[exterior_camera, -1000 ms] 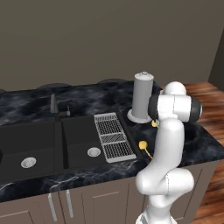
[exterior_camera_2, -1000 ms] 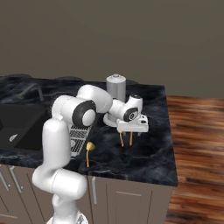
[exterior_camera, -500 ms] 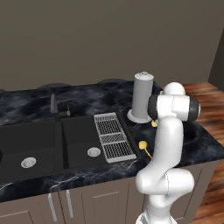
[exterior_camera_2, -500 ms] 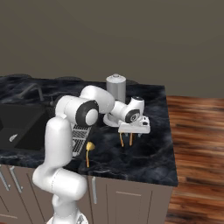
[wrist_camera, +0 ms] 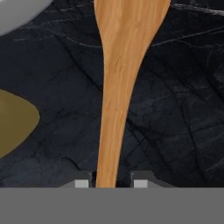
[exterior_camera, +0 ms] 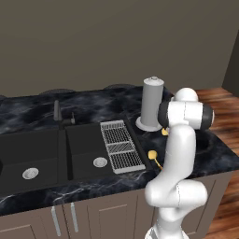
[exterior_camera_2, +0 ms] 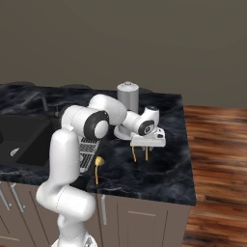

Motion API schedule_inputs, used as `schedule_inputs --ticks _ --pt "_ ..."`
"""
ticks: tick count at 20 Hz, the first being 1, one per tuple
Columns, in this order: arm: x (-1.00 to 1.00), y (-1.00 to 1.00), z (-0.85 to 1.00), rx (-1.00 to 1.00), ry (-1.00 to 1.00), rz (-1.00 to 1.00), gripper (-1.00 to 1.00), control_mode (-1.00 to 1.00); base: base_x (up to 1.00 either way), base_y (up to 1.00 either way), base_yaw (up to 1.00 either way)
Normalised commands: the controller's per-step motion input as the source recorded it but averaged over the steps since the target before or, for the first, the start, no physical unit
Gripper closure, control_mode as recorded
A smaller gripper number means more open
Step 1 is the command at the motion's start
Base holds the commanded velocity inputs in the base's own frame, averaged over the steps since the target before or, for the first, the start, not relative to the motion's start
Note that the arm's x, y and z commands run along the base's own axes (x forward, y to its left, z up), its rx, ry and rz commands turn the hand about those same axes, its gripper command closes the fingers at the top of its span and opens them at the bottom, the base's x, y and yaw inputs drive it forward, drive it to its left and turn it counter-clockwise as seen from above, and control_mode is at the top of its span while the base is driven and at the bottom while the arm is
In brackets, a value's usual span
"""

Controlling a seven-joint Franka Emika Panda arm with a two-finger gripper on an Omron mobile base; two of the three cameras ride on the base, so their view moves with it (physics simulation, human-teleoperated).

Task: Organize the utensils by type. Pick up the wooden spoons from the counter and place them in the open cabinet. Then pick up the metallic utensils from the counter and place them in the open drawer.

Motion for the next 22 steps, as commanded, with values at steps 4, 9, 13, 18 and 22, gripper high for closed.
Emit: schedule_inputs --ticks 4,9,13,18,22 --pt "-0.15 0.01 0.15 0.00 -0.05 0.09 1.00 -1.00 0.00 0.00 0.00" --pt "-0.41 0.05 0.47 -0.02 -0.13 0.10 1.00 -1.00 0.00 0.00 0.00" --pt "-0.65 0.25 0.49 -0.07 -0.11 0.09 1.00 -1.00 0.00 0.00 0.00" --pt "-0.71 0.25 0.56 -0.04 -0.07 0.05 1.00 -1.00 0.00 0.00 0.00" --pt "-0.81 0.18 0.75 -0.02 -0.09 0.02 1.00 -1.00 0.00 0.00 0.00"
